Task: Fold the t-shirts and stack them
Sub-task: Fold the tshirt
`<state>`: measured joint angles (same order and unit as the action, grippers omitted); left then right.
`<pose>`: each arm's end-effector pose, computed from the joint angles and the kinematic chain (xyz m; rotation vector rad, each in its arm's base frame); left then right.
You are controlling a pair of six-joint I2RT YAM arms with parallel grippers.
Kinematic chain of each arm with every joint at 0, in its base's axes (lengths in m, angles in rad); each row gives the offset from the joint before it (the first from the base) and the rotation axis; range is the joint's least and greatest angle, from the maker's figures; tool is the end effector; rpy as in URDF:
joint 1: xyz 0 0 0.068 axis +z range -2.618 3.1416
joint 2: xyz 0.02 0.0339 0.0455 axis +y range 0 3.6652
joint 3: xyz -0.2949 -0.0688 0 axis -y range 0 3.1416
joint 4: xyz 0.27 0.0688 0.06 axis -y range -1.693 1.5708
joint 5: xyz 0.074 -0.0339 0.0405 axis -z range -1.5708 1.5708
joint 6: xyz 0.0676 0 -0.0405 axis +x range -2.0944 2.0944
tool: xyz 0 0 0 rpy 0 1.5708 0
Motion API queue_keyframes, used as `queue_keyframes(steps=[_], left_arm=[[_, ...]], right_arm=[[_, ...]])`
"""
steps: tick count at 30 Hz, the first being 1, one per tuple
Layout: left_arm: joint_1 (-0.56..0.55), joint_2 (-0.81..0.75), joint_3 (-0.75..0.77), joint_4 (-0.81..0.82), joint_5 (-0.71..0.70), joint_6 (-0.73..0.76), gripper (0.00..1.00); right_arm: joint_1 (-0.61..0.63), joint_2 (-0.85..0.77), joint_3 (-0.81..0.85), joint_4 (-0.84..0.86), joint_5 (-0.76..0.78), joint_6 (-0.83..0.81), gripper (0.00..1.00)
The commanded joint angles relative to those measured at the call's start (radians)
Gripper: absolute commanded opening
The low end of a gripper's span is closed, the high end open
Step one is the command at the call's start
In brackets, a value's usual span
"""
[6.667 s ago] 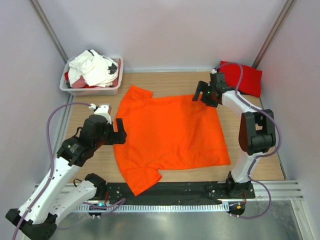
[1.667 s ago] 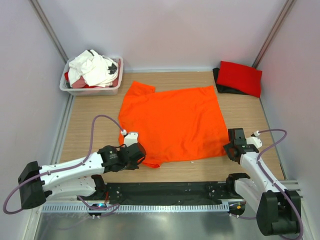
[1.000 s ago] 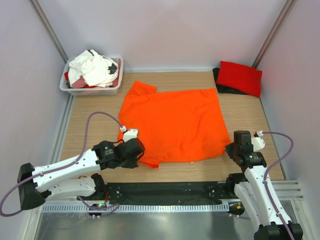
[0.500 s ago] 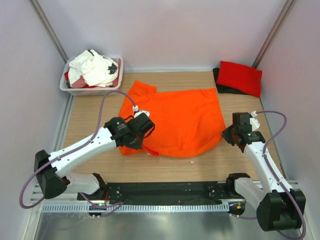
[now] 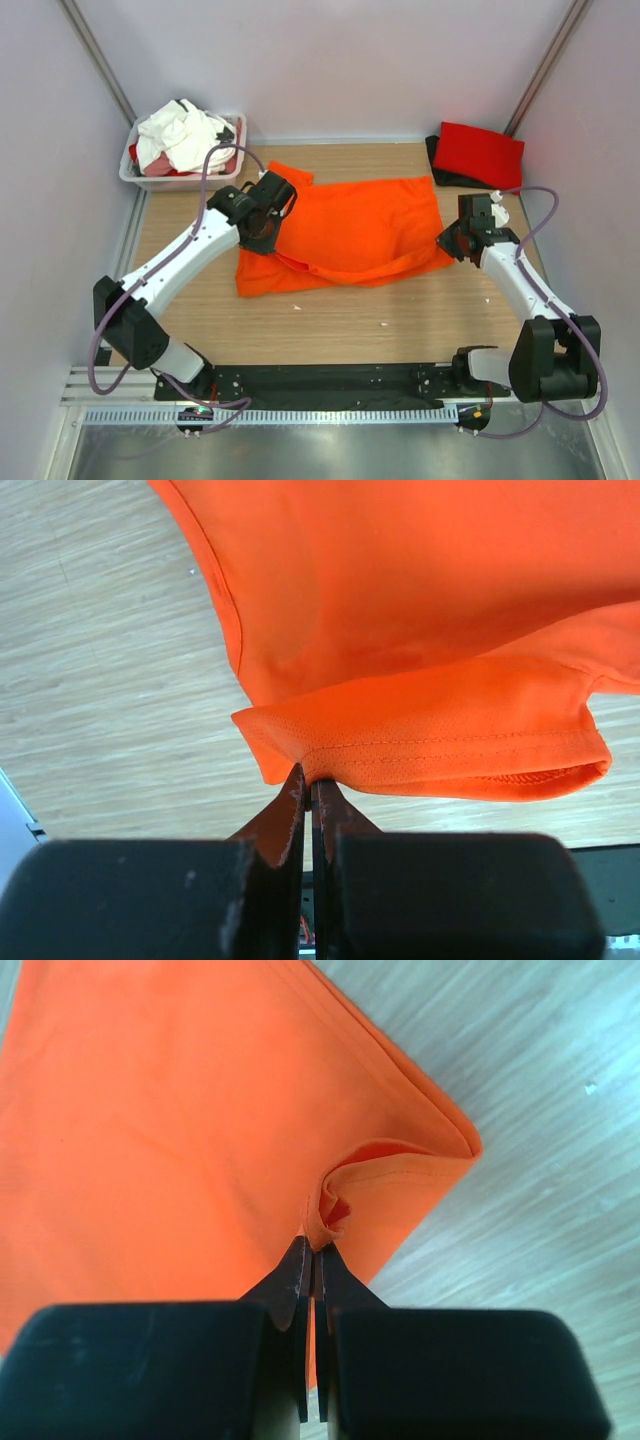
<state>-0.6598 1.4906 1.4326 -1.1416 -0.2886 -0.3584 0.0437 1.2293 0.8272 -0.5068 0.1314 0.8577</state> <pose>0.2644 -0.1808 0.3223 0.3298 2.6588 0.0947 0.2800 0.0034 0.2297 1.0339 2.2568 0.2244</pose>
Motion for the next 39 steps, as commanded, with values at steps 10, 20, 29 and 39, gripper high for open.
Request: queue_keyframes(steps=[10, 20, 29, 39], left_arm=[[0.071, 0.212, 0.178, 0.02, 0.057, 0.105, 0.0], [0.111, 0.344, 0.304, 0.008, 0.017, 0.13, 0.0], [0.124, 0.444, 0.364, 0.0, -0.015, 0.139, 0.0], [0.166, 0.557, 0.431, 0.011, -0.047, 0.141, 0.0]], right_arm=[[-0.004, 0.144, 0.151, 0.074, 0.074, -0.062, 0.01], [-0.021, 0.217, 0.182, 0.08, 0.102, -0.072, 0.01], [-0.031, 0.295, 0.199, 0.126, 0.066, -0.091, 0.01], [-0.08, 0.427, 0.247, 0.143, 0.06, -0.086, 0.01]])
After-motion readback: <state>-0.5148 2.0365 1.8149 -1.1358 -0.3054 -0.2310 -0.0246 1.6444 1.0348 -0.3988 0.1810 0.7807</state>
